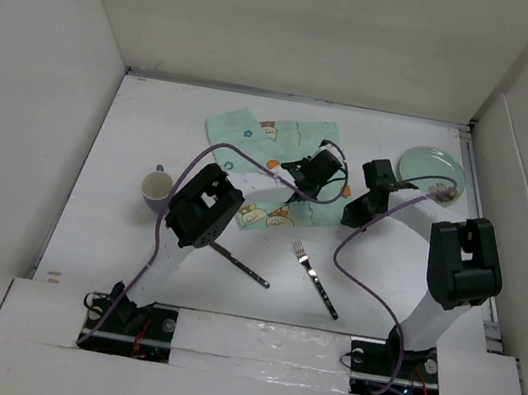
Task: Set the dinner table for one person
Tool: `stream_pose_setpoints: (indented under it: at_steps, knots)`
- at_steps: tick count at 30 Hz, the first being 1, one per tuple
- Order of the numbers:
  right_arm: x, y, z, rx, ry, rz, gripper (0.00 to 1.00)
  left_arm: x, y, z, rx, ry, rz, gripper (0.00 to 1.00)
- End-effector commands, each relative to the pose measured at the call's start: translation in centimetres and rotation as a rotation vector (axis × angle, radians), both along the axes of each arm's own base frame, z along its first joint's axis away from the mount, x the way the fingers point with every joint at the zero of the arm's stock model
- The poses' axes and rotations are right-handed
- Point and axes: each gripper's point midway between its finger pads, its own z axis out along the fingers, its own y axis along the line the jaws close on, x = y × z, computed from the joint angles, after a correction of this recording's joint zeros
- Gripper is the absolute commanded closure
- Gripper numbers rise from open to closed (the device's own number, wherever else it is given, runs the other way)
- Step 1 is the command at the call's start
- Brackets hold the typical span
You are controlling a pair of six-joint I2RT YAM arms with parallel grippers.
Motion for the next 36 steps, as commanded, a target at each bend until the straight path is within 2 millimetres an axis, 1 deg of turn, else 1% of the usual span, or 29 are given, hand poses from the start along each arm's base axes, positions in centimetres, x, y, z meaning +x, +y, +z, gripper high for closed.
stream_pose_setpoints:
  at_steps: [1,3,6,9,11,12,13,14,15,16,17,18,19,20,21,22,23,24,25,26,27,28,30,31,32,33,34,35,36]
  knots:
    - [0.5,0.0,0.2,-0.018,-0.019,-0.009,0.94,0.6,-0.2,0.2,0.025,-0.024,0.006,0.83]
    - [0.7,0.0,0.5,-0.019,-0.03,-0.008,0.95,0.6,0.0,0.2,0.027,-0.027,0.009,0.92]
    - [0.8,-0.1,0.7,-0.025,-0.04,-0.005,0.97,0.7,0.0,1.1,0.014,-0.039,0.012,1.0]
    - [0.9,-0.2,0.9,-0.032,-0.047,-0.003,1.0,0.8,0.0,2.9,-0.005,-0.063,0.015,1.0]
    - [1.5,-0.3,1.8,-0.04,-0.078,-0.001,1.0,0.8,-0.1,5.2,-0.036,-0.089,0.016,1.0]
    - [1.6,-0.5,2.1,-0.047,-0.09,0.0,1.0,1.0,0.4,5.9,-0.045,-0.096,0.027,1.0]
    - [1.8,-0.2,2.5,-0.054,-0.105,0.01,1.0,1.3,0.8,8.4,-0.081,-0.126,0.033,1.0]
    - [2.3,-0.5,3.4,-0.066,-0.139,0.004,1.0,1.2,0.7,9.5,-0.102,-0.138,0.028,1.0]
    - [2.5,-0.6,3.9,-0.075,-0.156,0.014,1.0,1.3,1.3,10.4,-0.122,-0.143,0.034,1.0]
    - [2.7,-0.4,4.6,-0.082,-0.182,0.032,1.0,1.4,1.9,12.4,-0.16,-0.164,0.037,1.0]
    - [2.8,-0.4,4.8,-0.084,-0.187,0.03,1.0,1.3,1.9,13.7,-0.179,-0.18,0.036,1.0]
    - [3.0,-0.4,5.3,-0.091,-0.203,0.042,1.0,1.4,2.6,14.3,-0.187,-0.186,0.045,1.0]
    - [3.1,-0.5,5.6,-0.095,-0.213,0.045,1.0,1.0,2.9,16.0,-0.211,-0.206,0.045,1.0]
    - [3.2,-0.7,5.9,-0.108,-0.224,0.055,1.0,1.1,3.4,16.6,-0.219,-0.212,0.048,1.0]
    - [3.3,-0.8,6.3,-0.112,-0.238,0.054,1.0,1.0,4.1,16.5,-0.218,-0.21,0.055,1.0]
    - [3.3,-0.9,6.7,-0.117,-0.247,0.058,1.0,0.7,4.1,17.9,-0.245,-0.22,0.051,1.0]
    - [3.4,-1.0,7.2,-0.124,-0.257,0.059,1.0,0.6,5.0,17.9,-0.242,-0.211,0.067,1.0]
    - [3.4,-1.3,8.3,-0.137,-0.285,0.07,1.0,0.7,6.0,18.4,-0.245,-0.212,0.087,1.0]
    - [3.4,-1.0,9.5,-0.148,-0.312,0.087,1.0,0.5,7.0,20.7,-0.274,-0.242,0.105,1.0]
    - [3.5,-1.5,10.6,-0.17,-0.339,0.084,1.0,0.5,7.9,21.8,-0.287,-0.259,0.121,1.0]
    - [3.5,-1.7,11.7,-0.185,-0.371,0.105,1.0,0.8,9.6,22.7,-0.296,-0.277,0.147,1.0]
    - [3.5,-1.8,13.9,-0.182,-0.433,0.106,1.0,0.4,10.6,25.4,-0.341,-0.316,0.139,1.0]
    - [3.2,-1.9,15.8,-0.187,-0.483,0.133,1.0,0.5,12.1,27.3,-0.347,-0.339,0.142,1.0]
    - [2.8,-2.0,16.9,-0.187,-0.505,0.137,1.0,0.5,13.5,28.5,-0.345,-0.357,0.166,1.0]
    - [2.7,-2.0,18.0,-0.182,-0.52,0.143,1.0,0.1,14.4,28.7,-0.332,-0.344,0.184,1.0]
    - [2.4,-2.2,18.6,-0.189,-0.53,0.143,1.0,0.0,15.2,29.7,-0.343,-0.359,0.201,1.0]
    - [1.9,-2.1,19.2,-0.196,-0.541,0.152,1.0,-0.5,16.9,31.6,-0.375,-0.391,0.22,1.0]
    - [1.4,-2.5,20.4,-0.203,-0.572,0.153,1.0,-0.8,17.5,32.4,-0.402,-0.411,0.228,1.0]
    - [1.1,-2.6,20.6,-0.207,-0.582,0.156,1.0,-1.2,18.2,32.8,-0.423,-0.419,0.237,1.0]
